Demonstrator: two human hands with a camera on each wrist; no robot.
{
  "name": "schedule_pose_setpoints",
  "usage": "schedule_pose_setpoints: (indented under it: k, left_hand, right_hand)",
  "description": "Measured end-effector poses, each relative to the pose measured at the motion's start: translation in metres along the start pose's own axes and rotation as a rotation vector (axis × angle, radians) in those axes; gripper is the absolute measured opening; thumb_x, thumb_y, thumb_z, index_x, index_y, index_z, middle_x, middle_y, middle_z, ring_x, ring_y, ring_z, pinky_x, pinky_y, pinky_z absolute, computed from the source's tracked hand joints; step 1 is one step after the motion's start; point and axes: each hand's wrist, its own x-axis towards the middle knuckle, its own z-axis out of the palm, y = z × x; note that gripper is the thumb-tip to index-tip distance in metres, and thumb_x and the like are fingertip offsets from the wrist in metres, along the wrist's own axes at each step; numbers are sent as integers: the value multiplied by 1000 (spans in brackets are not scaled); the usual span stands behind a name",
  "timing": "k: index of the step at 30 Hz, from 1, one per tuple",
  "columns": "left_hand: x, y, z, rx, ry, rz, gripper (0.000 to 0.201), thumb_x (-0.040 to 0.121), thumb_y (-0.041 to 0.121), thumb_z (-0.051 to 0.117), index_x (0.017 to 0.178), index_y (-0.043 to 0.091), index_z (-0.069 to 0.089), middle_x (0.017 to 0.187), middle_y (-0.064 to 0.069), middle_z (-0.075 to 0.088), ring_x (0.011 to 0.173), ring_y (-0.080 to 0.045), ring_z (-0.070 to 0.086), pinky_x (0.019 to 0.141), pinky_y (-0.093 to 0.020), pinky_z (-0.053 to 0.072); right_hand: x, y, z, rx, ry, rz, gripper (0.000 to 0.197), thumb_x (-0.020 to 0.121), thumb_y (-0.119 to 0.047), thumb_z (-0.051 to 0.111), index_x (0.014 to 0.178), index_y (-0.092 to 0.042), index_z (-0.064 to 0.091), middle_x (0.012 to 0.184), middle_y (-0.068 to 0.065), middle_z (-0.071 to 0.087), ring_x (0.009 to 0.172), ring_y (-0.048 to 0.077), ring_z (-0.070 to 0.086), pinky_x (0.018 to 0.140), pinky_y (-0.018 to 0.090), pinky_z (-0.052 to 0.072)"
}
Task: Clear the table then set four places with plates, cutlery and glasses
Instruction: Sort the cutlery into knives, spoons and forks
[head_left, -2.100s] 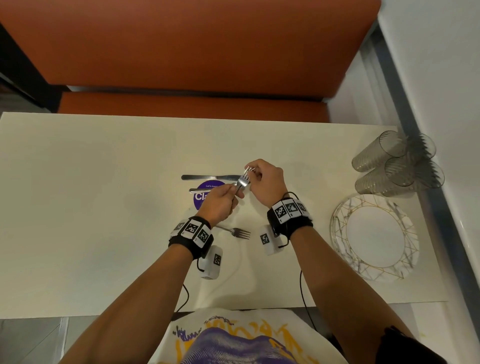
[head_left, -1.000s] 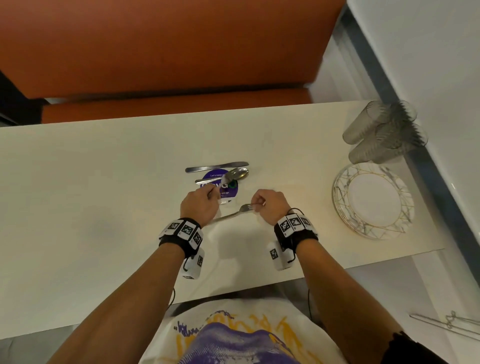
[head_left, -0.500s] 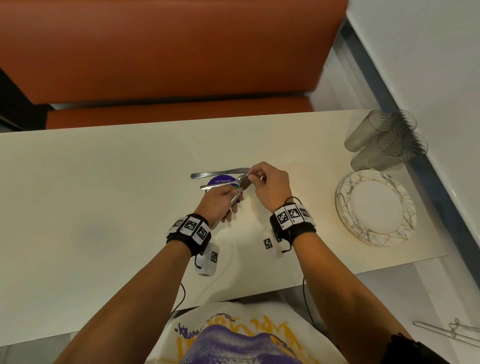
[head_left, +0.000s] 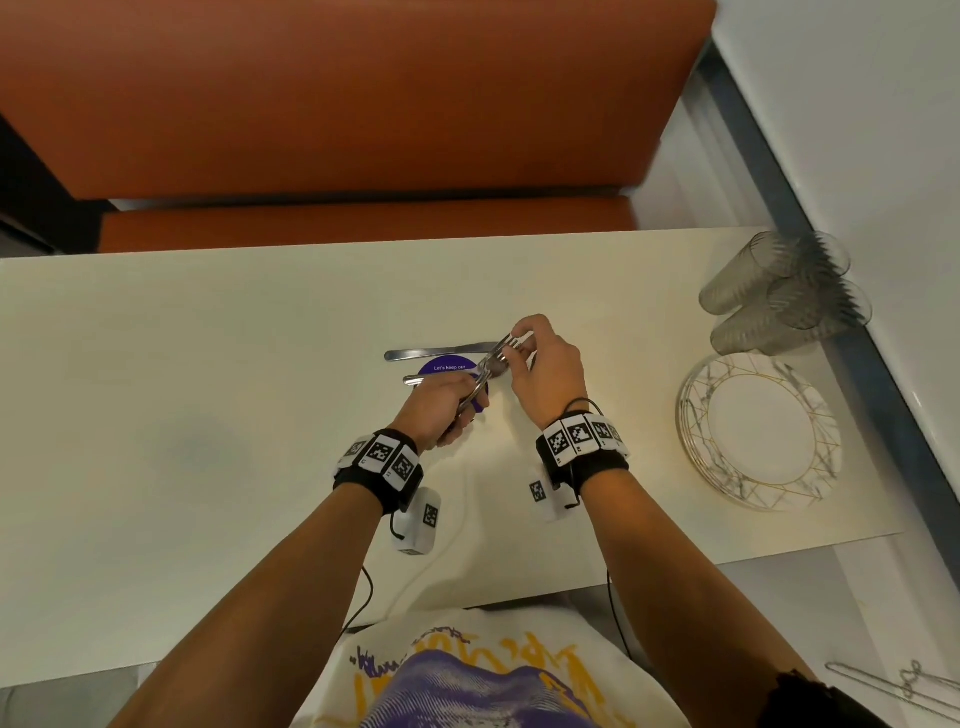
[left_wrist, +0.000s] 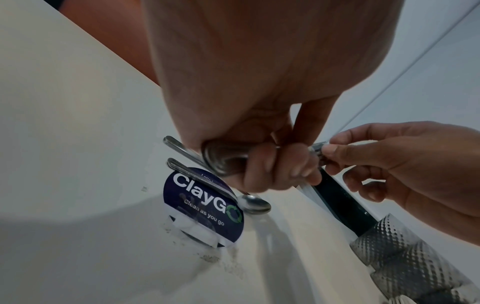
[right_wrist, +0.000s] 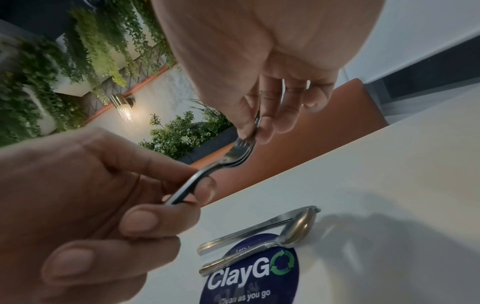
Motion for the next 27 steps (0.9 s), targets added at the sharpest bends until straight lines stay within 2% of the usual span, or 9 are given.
schedule_pose_setpoints:
  k: [5,8,11,13,15,19,22,25,27]
  left_hand:
    - [8,-2,2,-20,-15,-12,31,104,22,43,86,8,63,58,-1,45,42,-9,33,37,-20,28]
    - [16,-4,2,-28,-7,-36,34,102,21,42,74,12,58,56,2,40,45,-10,29,40,-21,25]
    - [24,-9,3,-22,13,-74,33,99,22,46,68,16,56,55,3,41,48,-11,30,44,-23,26]
    - [28,-12,2,77,35,-25,26,93,24,55,68,17,56,59,3,47,53,-14,38,50,-26,32]
    - [31,-16,0,316,61,97,24,92,24,62,69,21,56,63,7,54,60,-15,47,59,-31,41]
    - [35,-31,-14,500,250,199,9,91,16,69,90,25,65,65,10,60,65,-11,58,67,-26,49]
    - [40,-44,-28,500,329,195,16,88,15,75,97,25,67,89,6,68,83,-13,65,74,-29,57]
    - [45,-54,-33,666,393,205,13,87,18,79,99,22,75,102,4,64,95,-17,59,80,-33,52]
    - [49,-60,-34,806,450,230,13,86,19,79,99,22,78,101,2,67,99,-22,56,82,-38,49]
  right_hand:
    - [7,3,-2,-7,-15,15,19,96,-23,63,112,-23,53,84,0,64,75,14,60,61,23,42]
    - [12,9,0,20,-86,14,27,99,-22,59,125,-23,54,88,0,65,75,8,58,64,11,39]
    - [20,17,6,27,-127,-9,18,98,-15,57,113,-19,67,90,0,71,76,13,62,71,16,50]
    - [24,21,10,37,-121,9,15,95,-11,58,103,-16,71,81,-4,68,73,14,63,67,10,46]
    - [27,24,13,43,-110,34,14,93,-10,60,98,-17,71,76,-6,66,70,13,61,62,3,40]
    - [29,33,15,75,-70,125,15,92,-10,59,97,-15,72,78,-4,67,70,11,60,61,12,42]
    - [25,45,24,82,-65,239,15,91,-11,58,95,-15,72,80,-2,71,73,17,66,68,27,55]
    - [18,55,37,116,-113,339,10,90,-14,61,89,-20,69,81,1,75,71,21,72,73,40,62]
    - [13,58,43,116,-151,375,8,91,-13,63,90,-19,68,80,3,76,68,21,74,74,41,63]
